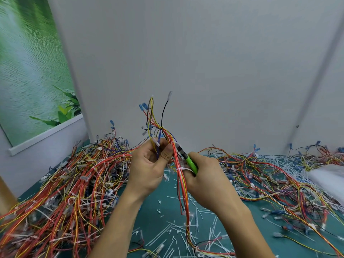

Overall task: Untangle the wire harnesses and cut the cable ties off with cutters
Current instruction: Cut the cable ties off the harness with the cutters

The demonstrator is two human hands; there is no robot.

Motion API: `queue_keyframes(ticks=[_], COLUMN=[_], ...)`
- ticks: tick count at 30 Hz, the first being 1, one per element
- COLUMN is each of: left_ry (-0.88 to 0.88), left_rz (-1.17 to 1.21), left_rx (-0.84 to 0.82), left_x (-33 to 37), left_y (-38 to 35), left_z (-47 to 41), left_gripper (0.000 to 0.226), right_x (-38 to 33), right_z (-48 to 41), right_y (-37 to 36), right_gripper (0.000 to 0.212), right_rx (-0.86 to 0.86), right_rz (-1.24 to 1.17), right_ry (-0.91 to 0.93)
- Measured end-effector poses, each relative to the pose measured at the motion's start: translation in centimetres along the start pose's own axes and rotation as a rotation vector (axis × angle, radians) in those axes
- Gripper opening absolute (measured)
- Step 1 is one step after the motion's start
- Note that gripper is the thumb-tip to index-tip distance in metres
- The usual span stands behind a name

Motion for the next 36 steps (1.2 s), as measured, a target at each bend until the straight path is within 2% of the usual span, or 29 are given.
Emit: queue_keyframes(ticks=[8,20,24,31,36], left_ry=[0.028,0.147,0.177,0.157,0.132], left_rz=[0.049,0.132,0.118,0.068,0.032], left_rx=[0.032,0.128,0.139,0.125,0.105], left_x=[-0.4,-1.8,-2.2,-2.2,-1.9], left_y=[-0.9,-3.6,-3.8,-3.1,-2.8], left_z=[0.5,2.3,2.6,2.3,2.0], left_gripper=[0.007,0.006,0.009,0.008,0.006], right_x=[0.8,3.4,3.7,3.7,3.2], right_z=[-0.3,-0.9,-1.1,-1.3,-1.1], right_y=[1.1,2.9,2.8,2.1,2.1], right_gripper=[0.028,0.012,0.014,0.023,0.021], right_rx=[-0.012,-0.101,-0.109,-0.097,-0.084], right_rz=[0.038,0.112,0.103,0.088,0.078], right_ry=[0.013,-0.029,-0.051,-0.059,-0.037])
Point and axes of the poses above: each hand's wrist, its own z-axis away from the middle knuckle, its own y-axis out of the back of the hand, x = y × z, the point moved 10 cm from there along -z, towards the middle knuckle, and after that the axes turned 8 degrees about -y, right-handed, at the moved point
